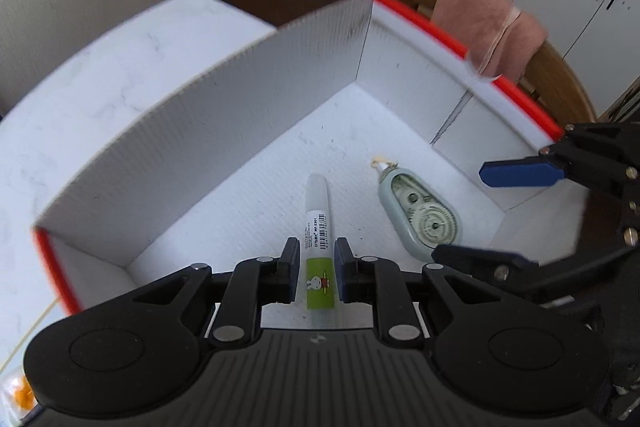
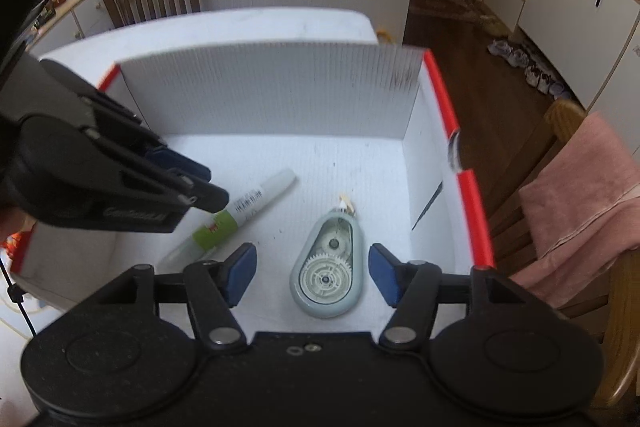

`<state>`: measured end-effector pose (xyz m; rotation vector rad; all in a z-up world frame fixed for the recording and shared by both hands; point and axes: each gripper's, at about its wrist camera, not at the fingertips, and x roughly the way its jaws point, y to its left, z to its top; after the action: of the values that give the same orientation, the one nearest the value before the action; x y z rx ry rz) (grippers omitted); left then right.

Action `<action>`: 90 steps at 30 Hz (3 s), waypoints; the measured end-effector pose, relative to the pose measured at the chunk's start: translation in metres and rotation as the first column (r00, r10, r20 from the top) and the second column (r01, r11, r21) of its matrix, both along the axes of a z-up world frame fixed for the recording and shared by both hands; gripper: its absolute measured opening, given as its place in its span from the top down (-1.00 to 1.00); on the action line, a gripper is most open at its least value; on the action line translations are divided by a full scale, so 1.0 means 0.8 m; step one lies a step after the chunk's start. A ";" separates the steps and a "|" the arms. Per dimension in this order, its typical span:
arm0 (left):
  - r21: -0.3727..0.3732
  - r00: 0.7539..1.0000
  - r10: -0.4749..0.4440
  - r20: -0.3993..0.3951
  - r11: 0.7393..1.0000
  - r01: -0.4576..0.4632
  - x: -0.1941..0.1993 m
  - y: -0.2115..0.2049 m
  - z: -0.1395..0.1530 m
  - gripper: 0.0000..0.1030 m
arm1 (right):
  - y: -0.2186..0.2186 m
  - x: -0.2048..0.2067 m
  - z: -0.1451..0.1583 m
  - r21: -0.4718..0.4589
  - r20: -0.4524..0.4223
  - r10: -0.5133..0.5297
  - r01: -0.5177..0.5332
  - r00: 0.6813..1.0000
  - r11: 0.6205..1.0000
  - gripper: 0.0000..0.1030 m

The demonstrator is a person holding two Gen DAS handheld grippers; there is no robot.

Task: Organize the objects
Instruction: 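Open both tools to release the glue stick and tape in the box, then grasp the bagged bread with the left tool while the right tool grasps the yellow figurine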

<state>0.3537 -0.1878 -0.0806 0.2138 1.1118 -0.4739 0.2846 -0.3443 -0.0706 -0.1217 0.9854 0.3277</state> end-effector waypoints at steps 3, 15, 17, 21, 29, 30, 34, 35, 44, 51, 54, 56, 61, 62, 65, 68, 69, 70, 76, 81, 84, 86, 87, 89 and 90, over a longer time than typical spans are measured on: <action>-0.027 0.999 0.008 0.039 1.000 -0.007 -0.018 0.009 0.019 0.68 | -0.004 -0.008 0.016 0.026 0.025 -0.009 0.009 1.000 1.000 -0.26; -0.122 0.977 0.068 0.203 0.992 -0.044 -0.105 0.065 0.090 0.68 | 0.022 -0.061 0.069 0.103 0.117 0.005 -0.018 0.993 0.995 -0.29; -0.134 0.971 0.082 0.225 0.990 -0.052 -0.119 0.077 0.096 0.68 | 0.028 -0.070 0.074 0.119 0.127 0.003 -0.019 0.992 0.993 -0.29; -0.148 0.959 0.114 0.260 0.986 -0.077 -0.149 0.103 0.106 0.68 | 0.044 -0.090 0.082 0.144 0.138 0.004 -0.024 0.990 0.989 -0.32; -0.164 0.943 0.174 0.282 0.978 -0.132 -0.208 0.164 0.106 0.63 | 0.089 -0.126 0.092 0.190 0.148 0.021 -0.049 0.989 0.981 -0.49; -0.164 0.941 0.185 0.285 0.976 -0.142 -0.215 0.173 0.105 0.55 | 0.096 -0.130 0.093 0.194 0.147 0.028 -0.056 0.989 0.979 -0.52; -0.180 0.929 0.233 0.289 0.966 -0.186 -0.238 0.212 0.102 0.33 | 0.127 -0.146 0.094 0.198 0.158 0.063 -0.094 0.985 0.976 -0.58; -0.184 0.925 0.245 0.290 0.963 -0.197 -0.244 0.223 0.101 0.16 | 0.136 -0.150 0.094 0.201 0.158 0.073 -0.105 0.985 0.974 -0.61; -0.189 0.901 0.303 0.311 0.949 -0.254 -0.289 0.310 0.091 -0.40 | 0.208 -0.171 0.094 0.192 0.173 0.161 -0.194 0.972 0.962 -0.94; -0.182 0.894 0.307 0.325 0.948 -0.260 -0.308 0.371 0.081 -0.59 | 0.263 -0.176 0.087 0.183 0.161 0.205 -0.233 0.965 0.955 -0.98; -0.174 0.895 0.305 0.326 0.950 -0.261 -0.310 0.394 0.075 -0.67 | 0.286 -0.177 0.084 0.165 0.156 0.213 -0.238 0.965 0.957 -0.98; -0.161 0.894 0.301 0.331 0.952 -0.261 -0.311 0.407 0.071 -0.79 | 0.299 -0.178 0.082 0.154 0.150 0.218 -0.241 0.964 0.958 -0.98; -0.131 0.885 0.312 0.347 0.950 -0.283 -0.307 0.439 0.057 -1.00 | 0.330 -0.172 0.076 0.137 0.130 0.214 -0.232 0.968 0.963 -0.98; -0.128 0.884 0.315 0.344 0.949 -0.288 -0.304 0.445 0.054 -1.00 | 0.335 -0.170 0.074 0.139 0.124 0.212 -0.229 0.969 0.964 -0.98; -0.099 0.893 0.275 0.356 0.961 -0.257 -0.296 0.459 0.045 -1.00 | 0.350 -0.164 0.067 0.137 0.111 0.211 -0.225 0.971 0.965 -0.98; -0.029 0.909 0.142 0.392 0.989 -0.143 -0.290 0.469 0.037 -1.00 | 0.364 -0.159 0.062 0.119 0.099 0.218 -0.229 0.971 0.966 -0.98; -0.006 0.915 0.092 0.394 0.995 -0.097 -0.288 0.472 0.034 -1.00 | 0.367 -0.156 0.061 0.116 0.094 0.217 -0.227 0.972 0.967 -0.98; 0.019 0.917 0.045 0.396 0.998 -0.057 -0.286 0.475 0.031 -1.00 | 0.369 -0.154 0.059 0.116 0.088 0.216 -0.225 0.973 0.967 -0.98; 0.146 0.903 -0.207 0.377 0.976 0.162 -0.270 0.480 0.011 -1.00 | 0.385 -0.143 0.049 0.110 0.058 0.204 -0.209 0.977 0.972 -0.98; 0.230 0.860 -0.384 0.336 0.919 0.321 -0.251 0.477 -0.001 -1.00 | 0.396 -0.138 0.042 0.099 0.033 0.205 -0.207 0.978 0.973 -0.98; 0.252 0.851 -0.418 0.316 0.902 0.350 -0.235 0.477 -0.009 -1.00 | 0.400 -0.134 0.037 0.091 0.024 0.207 -0.208 0.978 0.974 -0.98; 0.246 0.848 -0.437 0.300 0.894 0.374 -0.228 0.476 -0.013 -1.00 | 0.403 -0.131 0.034 0.087 0.015 0.203 -0.204 0.979 0.975 -0.98; 0.245 0.844 -0.449 0.293 0.889 0.387 -0.225 0.475 -0.015 -1.00 | 0.405 -0.129 0.032 0.088 0.010 0.203 -0.203 0.979 0.975 -0.98; 0.241 0.835 -0.475 0.277 0.876 0.419 -0.220 0.473 -0.019 -1.00 | 0.408 -0.124 0.028 0.090 -0.001 0.204 -0.203 0.979 0.975 -0.98; 0.235 0.832 -0.486 0.267 0.870 0.433 -0.218 0.472 -0.021 -1.00 | 0.411 -0.122 0.027 0.091 -0.005 0.207 -0.206 0.978 0.974 -0.98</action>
<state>0.1795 0.1895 -0.0971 0.6961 0.7722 -0.7502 0.1869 -0.0156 -0.0494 -0.1402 0.9730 0.5637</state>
